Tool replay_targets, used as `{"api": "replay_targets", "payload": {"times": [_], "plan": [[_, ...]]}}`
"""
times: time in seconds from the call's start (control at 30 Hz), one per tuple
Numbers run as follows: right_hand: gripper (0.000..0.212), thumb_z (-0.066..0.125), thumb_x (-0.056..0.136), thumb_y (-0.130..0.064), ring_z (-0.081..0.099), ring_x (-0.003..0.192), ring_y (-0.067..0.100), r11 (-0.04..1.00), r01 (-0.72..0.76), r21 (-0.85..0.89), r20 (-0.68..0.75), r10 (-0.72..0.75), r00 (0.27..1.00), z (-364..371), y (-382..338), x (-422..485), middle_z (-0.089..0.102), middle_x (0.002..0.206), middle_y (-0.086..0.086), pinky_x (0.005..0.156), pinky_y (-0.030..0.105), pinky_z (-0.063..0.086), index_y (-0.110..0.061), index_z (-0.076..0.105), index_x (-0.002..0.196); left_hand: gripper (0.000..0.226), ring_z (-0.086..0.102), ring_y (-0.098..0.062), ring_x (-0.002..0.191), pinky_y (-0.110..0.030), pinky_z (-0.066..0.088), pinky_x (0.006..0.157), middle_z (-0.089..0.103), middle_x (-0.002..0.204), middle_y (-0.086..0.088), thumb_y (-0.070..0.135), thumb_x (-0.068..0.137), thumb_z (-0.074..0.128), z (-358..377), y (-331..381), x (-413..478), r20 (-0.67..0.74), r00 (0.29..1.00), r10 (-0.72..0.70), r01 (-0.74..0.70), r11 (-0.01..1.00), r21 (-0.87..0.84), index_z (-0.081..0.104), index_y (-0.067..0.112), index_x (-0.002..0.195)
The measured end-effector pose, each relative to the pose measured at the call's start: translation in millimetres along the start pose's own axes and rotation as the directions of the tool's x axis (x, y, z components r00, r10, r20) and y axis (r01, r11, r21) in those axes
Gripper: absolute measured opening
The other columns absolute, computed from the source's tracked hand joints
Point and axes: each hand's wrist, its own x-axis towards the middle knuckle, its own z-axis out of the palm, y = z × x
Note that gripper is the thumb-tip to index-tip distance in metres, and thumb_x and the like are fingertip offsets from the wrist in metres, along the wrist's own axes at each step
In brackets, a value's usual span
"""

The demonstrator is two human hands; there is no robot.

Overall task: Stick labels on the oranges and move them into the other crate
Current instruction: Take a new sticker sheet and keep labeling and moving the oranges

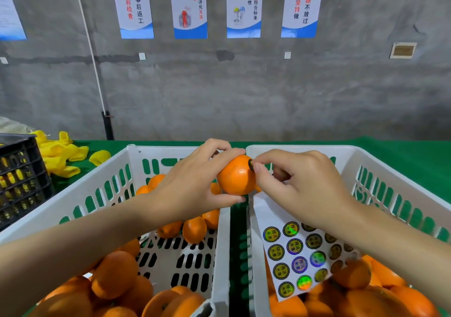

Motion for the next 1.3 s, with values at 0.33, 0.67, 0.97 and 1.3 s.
{"api": "replay_targets", "payload": {"times": [0.33,0.67,0.97,1.3], "plan": [[0.033,0.048,0.082,-0.027,0.05,0.052,0.007,0.977,-0.155,0.148,0.111,0.139,0.984,1.6,5.5,-1.3,0.051,0.049,-0.02,0.05,0.024,0.036,-0.027,0.078,0.095,0.086,0.041,0.001,0.111,-0.02,0.047,0.083,0.037,0.136,0.017,0.068,0.075,0.069,0.6,-1.3,-0.6,0.038,0.999,-0.036,0.037,0.999,-0.028,0.039,0.032,0.147],[0.025,0.054,0.086,-0.015,0.05,0.051,0.005,0.954,-0.207,0.216,0.044,0.203,0.978,-1.6,7.5,3.5,0.059,0.054,-0.015,0.049,0.021,0.041,-0.027,0.076,0.081,0.084,0.035,0.005,0.118,-0.017,0.038,0.09,0.037,0.138,0.019,0.059,0.078,0.075,-0.2,2.8,1.4,0.084,0.994,-0.065,0.069,0.996,-0.048,0.036,0.036,0.149],[0.03,0.052,0.088,-0.007,0.043,0.043,0.0,0.83,-0.344,0.439,-0.055,0.407,0.912,-8.8,12.9,15.5,0.054,0.047,-0.015,0.045,0.008,0.032,-0.025,0.075,0.081,0.057,0.036,0.009,0.118,-0.016,0.033,0.098,0.044,0.132,0.028,0.055,0.085,0.053,-0.1,38.8,6.1,0.249,0.959,0.139,-0.104,0.983,-0.149,0.043,0.04,0.138],[0.026,0.053,0.093,-0.018,0.038,0.037,0.004,0.826,-0.463,0.321,0.007,0.487,0.873,3.9,34.1,11.9,0.061,0.052,-0.004,0.037,0.014,0.029,-0.038,0.065,0.084,0.04,0.05,0.01,0.125,-0.007,0.037,0.101,0.06,0.126,0.032,0.016,0.103,0.046,-10.7,41.8,2.4,0.296,0.955,-0.02,0.176,0.842,-0.51,0.065,0.047,0.12]]}}
